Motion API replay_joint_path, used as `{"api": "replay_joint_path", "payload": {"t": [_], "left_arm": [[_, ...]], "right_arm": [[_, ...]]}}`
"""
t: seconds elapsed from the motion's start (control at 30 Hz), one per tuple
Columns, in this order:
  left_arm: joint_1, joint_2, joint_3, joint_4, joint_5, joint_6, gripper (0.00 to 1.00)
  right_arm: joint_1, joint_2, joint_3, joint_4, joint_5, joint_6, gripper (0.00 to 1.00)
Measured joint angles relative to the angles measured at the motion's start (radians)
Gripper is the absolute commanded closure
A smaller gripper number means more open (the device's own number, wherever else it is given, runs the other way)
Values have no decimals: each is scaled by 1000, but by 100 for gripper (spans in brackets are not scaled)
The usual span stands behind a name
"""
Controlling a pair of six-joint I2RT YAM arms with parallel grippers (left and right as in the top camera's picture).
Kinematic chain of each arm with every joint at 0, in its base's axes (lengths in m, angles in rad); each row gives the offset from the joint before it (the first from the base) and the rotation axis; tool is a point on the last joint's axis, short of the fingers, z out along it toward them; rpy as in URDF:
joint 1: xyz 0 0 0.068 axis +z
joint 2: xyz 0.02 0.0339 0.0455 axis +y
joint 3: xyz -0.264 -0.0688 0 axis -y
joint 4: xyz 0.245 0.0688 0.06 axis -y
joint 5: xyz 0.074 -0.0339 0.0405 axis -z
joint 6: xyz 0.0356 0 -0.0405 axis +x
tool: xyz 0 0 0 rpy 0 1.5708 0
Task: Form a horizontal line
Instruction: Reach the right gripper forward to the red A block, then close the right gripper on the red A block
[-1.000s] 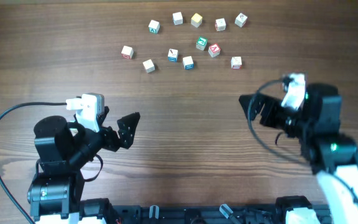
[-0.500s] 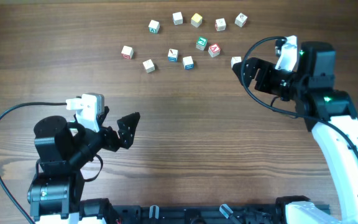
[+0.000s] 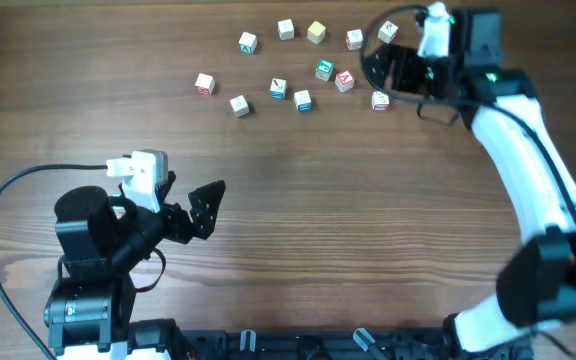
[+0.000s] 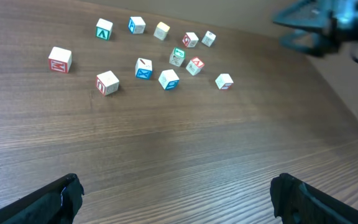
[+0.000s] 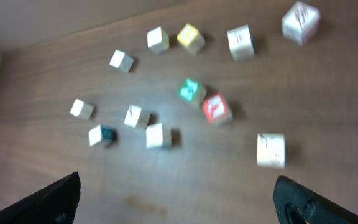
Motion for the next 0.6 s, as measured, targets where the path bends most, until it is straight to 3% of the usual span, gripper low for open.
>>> {"api": "replay_joint_path", "payload": {"t": [0.2, 0.43, 0.53, 0.6], "left_arm": [[0, 0, 0, 1, 0, 0, 0], [0, 0, 0, 0, 0, 0, 0], [0, 0, 0, 1, 0, 0, 0], [0, 0, 0, 1, 0, 0, 0]], "right_arm": [[71, 243, 176, 80, 100, -179, 1], [153, 494, 200, 235, 251, -320, 2], [159, 556, 200, 245, 294, -357, 7], [158, 579, 200, 245, 328, -373, 18]]}}
